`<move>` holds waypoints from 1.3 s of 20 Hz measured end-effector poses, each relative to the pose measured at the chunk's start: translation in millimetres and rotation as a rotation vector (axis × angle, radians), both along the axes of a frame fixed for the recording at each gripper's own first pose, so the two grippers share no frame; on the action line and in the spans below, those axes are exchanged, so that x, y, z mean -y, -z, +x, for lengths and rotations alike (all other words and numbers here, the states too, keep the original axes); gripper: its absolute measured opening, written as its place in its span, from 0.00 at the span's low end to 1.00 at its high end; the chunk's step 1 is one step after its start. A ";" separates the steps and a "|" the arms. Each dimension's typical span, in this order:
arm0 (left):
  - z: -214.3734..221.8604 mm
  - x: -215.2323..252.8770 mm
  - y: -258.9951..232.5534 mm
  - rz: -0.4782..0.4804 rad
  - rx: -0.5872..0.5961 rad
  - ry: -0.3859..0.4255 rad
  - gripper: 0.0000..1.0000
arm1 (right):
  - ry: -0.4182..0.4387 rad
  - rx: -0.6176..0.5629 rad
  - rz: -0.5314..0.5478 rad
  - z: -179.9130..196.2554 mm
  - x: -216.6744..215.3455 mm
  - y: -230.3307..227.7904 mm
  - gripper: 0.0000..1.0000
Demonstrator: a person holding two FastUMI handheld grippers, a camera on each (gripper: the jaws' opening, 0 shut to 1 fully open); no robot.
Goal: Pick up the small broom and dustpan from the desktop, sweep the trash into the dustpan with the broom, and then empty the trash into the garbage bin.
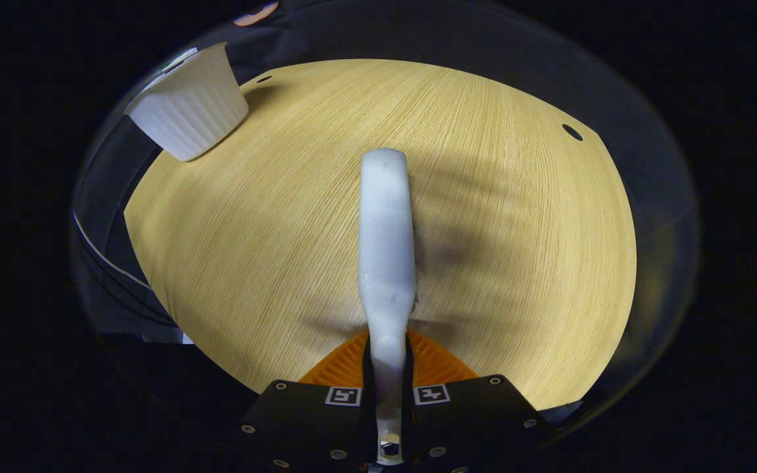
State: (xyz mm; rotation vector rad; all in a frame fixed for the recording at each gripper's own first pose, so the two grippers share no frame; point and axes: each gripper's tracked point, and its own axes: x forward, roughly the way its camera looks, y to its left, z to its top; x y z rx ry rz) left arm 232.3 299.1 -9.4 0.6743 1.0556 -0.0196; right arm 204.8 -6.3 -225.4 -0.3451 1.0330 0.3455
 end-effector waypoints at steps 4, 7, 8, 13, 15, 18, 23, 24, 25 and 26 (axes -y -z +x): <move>15.1 -12.5 -5.8 0.214 -0.025 0.080 0.29 | 0.006 0.001 0.001 0.5 0.1 -0.3 0.14; 22.7 -23.1 -4.4 0.298 -0.059 0.133 0.29 | 0.012 0.002 0.004 1.5 -0.2 -0.1 0.14; 19.8 -18.8 1.6 0.244 -0.072 0.121 0.29 | 0.014 0.002 0.006 1.4 -0.1 0.0 0.14; 16.0 1.4 34.7 -0.037 -0.053 0.028 0.29 | 0.031 -0.008 0.003 2.4 0.3 -0.7 0.14; 18.3 5.1 29.5 -0.116 0.001 -0.018 0.29 | 0.048 -0.010 0.006 2.8 0.2 -1.5 0.14; 31.3 11.5 9.1 -0.210 0.116 -0.064 0.29 | 0.077 -0.004 0.002 4.5 0.5 -2.1 0.14; 47.6 77.1 -21.4 -0.495 0.240 -0.049 0.29 | 0.079 -0.010 0.004 5.3 1.4 -3.7 0.14; 48.5 97.9 -21.3 -0.539 0.231 -0.027 0.29 | 0.082 -0.009 0.004 4.7 1.4 -3.9 0.14; 47.9 120.5 -21.8 -0.580 0.217 0.001 0.29 | 0.087 -0.009 0.005 4.9 0.9 -3.9 0.14; 48.0 138.1 -18.4 -0.623 0.194 0.028 0.29 | 0.090 -0.008 0.005 4.7 0.6 -3.8 0.14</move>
